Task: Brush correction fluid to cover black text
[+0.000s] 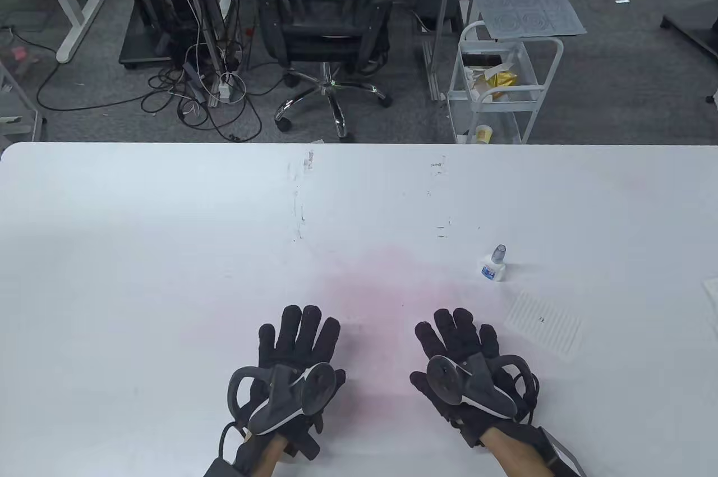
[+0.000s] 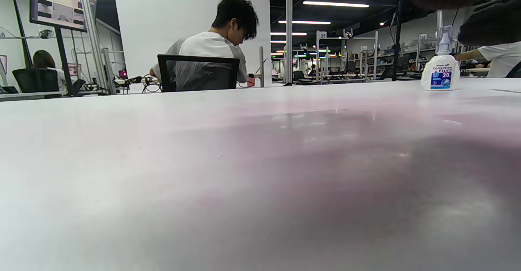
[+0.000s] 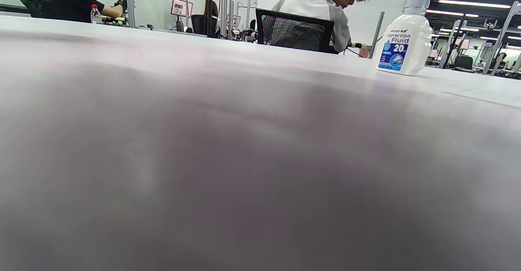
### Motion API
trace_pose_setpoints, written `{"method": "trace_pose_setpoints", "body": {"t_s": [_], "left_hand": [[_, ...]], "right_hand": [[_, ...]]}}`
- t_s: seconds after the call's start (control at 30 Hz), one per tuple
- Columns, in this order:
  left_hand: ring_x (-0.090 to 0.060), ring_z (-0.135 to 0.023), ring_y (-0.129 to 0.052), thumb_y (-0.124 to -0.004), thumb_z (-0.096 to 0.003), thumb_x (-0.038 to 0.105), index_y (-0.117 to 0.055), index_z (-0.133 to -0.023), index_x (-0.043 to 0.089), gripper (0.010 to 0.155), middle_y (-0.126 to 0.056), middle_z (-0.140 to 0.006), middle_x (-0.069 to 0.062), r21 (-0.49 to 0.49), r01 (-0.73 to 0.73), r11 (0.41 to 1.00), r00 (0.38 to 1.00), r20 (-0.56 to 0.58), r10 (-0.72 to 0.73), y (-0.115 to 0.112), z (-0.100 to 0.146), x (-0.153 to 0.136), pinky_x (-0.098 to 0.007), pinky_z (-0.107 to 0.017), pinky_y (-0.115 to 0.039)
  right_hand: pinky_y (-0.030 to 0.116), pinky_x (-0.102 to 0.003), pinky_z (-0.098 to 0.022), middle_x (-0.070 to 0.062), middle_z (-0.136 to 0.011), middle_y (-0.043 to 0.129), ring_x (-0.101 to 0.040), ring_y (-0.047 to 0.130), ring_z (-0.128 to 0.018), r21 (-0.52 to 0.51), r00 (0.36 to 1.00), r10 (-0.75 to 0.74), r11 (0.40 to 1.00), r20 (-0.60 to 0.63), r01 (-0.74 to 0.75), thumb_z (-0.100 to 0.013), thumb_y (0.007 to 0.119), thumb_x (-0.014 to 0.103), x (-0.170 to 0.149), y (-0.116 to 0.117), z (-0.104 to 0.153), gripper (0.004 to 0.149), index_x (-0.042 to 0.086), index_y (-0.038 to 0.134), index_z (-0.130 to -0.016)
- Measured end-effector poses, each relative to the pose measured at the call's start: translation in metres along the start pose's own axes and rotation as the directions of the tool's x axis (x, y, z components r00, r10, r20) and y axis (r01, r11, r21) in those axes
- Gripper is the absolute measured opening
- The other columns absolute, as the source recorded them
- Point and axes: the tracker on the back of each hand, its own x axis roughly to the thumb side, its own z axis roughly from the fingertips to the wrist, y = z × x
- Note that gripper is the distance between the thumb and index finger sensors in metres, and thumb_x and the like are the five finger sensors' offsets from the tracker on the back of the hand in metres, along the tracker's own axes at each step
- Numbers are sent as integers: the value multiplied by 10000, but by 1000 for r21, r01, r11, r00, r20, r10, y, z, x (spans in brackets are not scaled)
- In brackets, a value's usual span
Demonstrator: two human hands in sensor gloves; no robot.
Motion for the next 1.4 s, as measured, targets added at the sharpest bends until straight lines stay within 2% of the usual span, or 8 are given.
{"method": "trace_pose_setpoints", "body": {"t_s": [1.4], "left_hand": [[-329, -1144, -327, -619, -393, 692, -346, -1082, 417, 791, -284, -1202, 10, -14, -2, 1000, 1000, -3, 2, -1, -1, -1, -625, -782, -393]], "right_hand": [[357, -676, -687, -3, -1101, 145, -407, 220, -1049, 10, 1000, -1, 1000, 23, 1, -419, 515, 744, 5, 0, 0, 790, 370, 217, -1048]]}}
